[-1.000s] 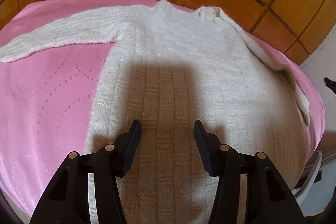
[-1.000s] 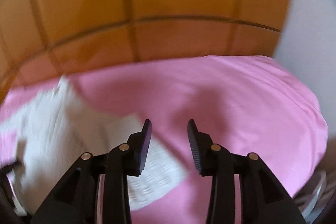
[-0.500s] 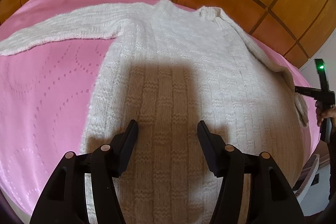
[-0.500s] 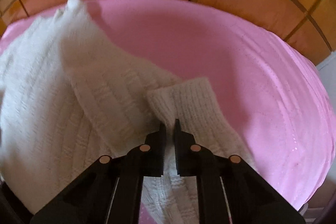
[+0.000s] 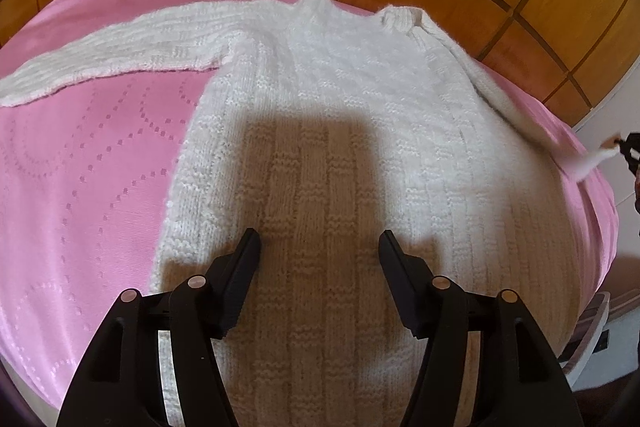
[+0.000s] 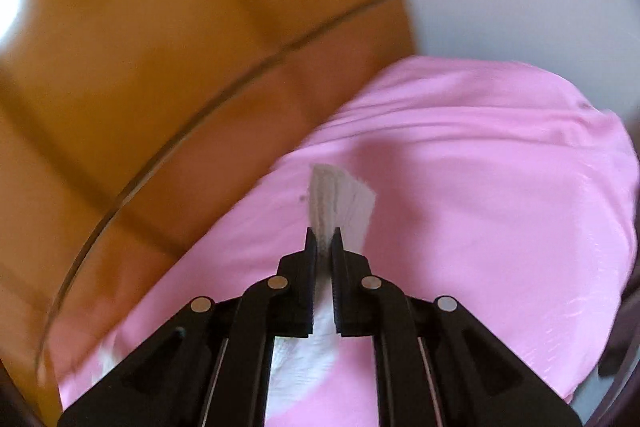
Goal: Fold small clothes
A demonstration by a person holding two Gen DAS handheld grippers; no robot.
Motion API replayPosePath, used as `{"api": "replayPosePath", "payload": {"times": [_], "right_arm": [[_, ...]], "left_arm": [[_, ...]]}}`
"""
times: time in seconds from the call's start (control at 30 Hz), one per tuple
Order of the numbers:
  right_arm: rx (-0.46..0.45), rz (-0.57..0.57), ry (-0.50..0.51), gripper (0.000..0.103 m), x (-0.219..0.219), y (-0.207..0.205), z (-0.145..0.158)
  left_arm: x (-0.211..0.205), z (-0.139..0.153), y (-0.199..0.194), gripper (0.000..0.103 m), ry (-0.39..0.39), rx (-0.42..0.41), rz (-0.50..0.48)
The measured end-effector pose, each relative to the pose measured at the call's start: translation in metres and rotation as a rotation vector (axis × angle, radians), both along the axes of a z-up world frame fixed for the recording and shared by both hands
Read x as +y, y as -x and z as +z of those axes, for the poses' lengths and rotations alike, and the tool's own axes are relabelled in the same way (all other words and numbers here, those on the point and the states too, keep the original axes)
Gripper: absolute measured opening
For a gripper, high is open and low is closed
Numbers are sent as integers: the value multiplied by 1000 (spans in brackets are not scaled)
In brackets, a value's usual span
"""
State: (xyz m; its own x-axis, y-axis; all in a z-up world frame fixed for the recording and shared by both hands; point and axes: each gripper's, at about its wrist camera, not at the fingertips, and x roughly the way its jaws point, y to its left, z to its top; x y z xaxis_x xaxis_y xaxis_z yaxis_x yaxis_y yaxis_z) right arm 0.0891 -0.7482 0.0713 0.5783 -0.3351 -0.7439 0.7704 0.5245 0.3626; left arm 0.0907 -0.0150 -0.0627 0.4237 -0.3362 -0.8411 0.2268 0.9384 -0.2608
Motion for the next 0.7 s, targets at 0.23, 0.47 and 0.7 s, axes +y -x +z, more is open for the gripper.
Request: {"api": "replayPosePath", "payload": {"times": [0.23,0.47,0.7], "right_arm": [[124,-198,-65,6,-56,-11,-58],[98,-117,-29,68,-22,-29,-80],[76,226,-60,66,68,-16,-93]], "left_arm": [[-9,0,-2,67,-38,6,0],[-6,2,-2,67,-34,11,3],[23,13,-1,67,22,-11,76]]}}
